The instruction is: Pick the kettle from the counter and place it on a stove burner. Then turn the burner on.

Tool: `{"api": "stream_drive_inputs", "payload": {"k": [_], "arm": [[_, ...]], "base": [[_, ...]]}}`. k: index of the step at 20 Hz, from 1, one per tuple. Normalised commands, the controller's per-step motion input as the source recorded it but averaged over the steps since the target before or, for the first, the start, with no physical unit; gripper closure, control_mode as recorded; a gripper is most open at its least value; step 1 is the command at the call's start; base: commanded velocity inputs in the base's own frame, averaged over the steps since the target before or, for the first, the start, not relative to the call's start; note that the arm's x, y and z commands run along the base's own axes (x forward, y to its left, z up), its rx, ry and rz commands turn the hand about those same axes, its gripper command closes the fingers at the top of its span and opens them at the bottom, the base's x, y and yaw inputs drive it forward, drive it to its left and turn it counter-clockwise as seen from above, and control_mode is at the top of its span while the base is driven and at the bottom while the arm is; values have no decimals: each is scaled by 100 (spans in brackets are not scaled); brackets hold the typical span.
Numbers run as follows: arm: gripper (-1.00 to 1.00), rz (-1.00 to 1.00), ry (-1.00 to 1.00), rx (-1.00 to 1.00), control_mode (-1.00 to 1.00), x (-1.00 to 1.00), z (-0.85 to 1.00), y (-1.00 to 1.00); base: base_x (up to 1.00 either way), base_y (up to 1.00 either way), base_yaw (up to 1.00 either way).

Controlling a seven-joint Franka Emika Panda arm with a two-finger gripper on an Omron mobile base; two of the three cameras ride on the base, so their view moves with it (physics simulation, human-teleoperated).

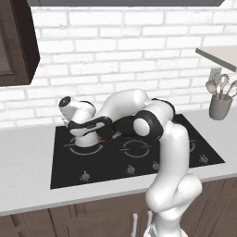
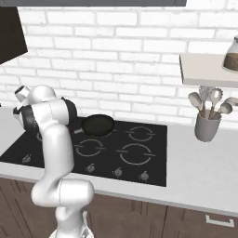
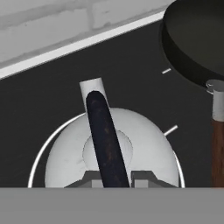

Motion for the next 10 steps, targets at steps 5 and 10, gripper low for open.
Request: {"api": "stream_drive_inputs", "payload": {"k": [5, 10], "arm": [[100, -4, 6, 0, -100, 0, -18, 0], [-100, -2, 4, 0, -100, 0, -21, 0]], "base": [[0, 0, 0], [0, 0, 0]]}}
